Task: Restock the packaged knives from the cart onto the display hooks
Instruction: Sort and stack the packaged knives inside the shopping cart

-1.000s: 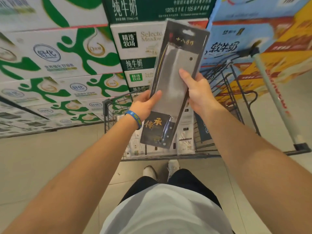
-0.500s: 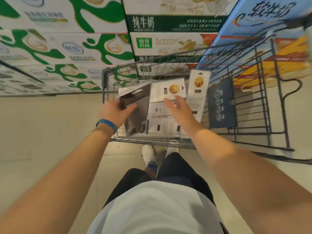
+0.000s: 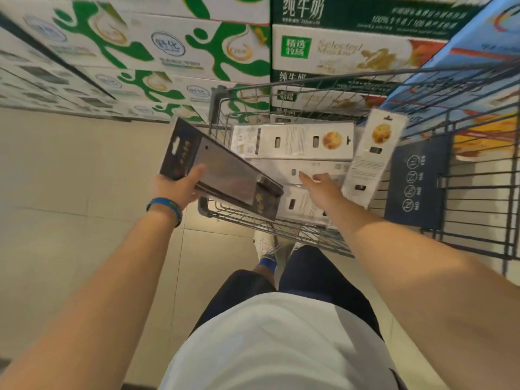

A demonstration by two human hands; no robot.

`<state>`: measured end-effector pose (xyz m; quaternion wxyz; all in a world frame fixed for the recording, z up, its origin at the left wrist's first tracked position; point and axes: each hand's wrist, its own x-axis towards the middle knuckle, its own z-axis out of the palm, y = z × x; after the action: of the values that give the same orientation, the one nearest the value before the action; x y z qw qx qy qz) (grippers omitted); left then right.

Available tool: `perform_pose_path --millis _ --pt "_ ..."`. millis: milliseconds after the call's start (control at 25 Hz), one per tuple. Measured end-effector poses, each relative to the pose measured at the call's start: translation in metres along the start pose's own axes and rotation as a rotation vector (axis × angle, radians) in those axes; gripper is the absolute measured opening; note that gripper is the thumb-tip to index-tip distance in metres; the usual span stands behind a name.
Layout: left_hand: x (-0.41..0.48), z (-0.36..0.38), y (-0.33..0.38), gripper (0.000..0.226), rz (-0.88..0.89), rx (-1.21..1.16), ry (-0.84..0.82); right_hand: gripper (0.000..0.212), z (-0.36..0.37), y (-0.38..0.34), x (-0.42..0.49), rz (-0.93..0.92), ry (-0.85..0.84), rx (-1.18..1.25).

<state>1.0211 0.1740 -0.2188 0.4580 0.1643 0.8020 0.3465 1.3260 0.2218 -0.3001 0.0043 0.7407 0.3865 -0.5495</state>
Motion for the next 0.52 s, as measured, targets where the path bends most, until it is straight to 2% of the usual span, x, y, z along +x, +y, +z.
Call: perform_pose_path --millis 160,280,320,400,440,520 --pt "-0.014 -0.022 -0.043 0.019 -0.095 -0.03 -0.032 0.067 0.038 -0.03 -0.013 -0.169 -0.177 -0.103" --pt "-0.023 -0.041 -0.07 0.024 -0.278 -0.132 -0.064 0.06 0.047 -0.029 -0.019 -0.204 -0.222 -0.136" --pt "-0.023 -0.045 -0.073 0.028 -0.328 -0.099 -0.065 0.059 0.047 -0.025 -0.02 -0.2 -0.233 -0.143" --pt "-0.019 -0.048 -0.065 0.027 -0.346 0.05 -0.016 0.055 0.044 -0.015 -0.021 -0.179 -0.256 -0.165" --pt "-0.015 -0.046 -0.058 0.025 -0.298 0.159 0.041 0.053 0.043 -0.01 -0.02 -0.172 -0.266 -0.186" --pt "-0.004 -0.038 -0.039 0.025 -0.086 0.495 0.227 0.054 0.043 -0.002 -0.018 -0.175 -0.285 -0.224"
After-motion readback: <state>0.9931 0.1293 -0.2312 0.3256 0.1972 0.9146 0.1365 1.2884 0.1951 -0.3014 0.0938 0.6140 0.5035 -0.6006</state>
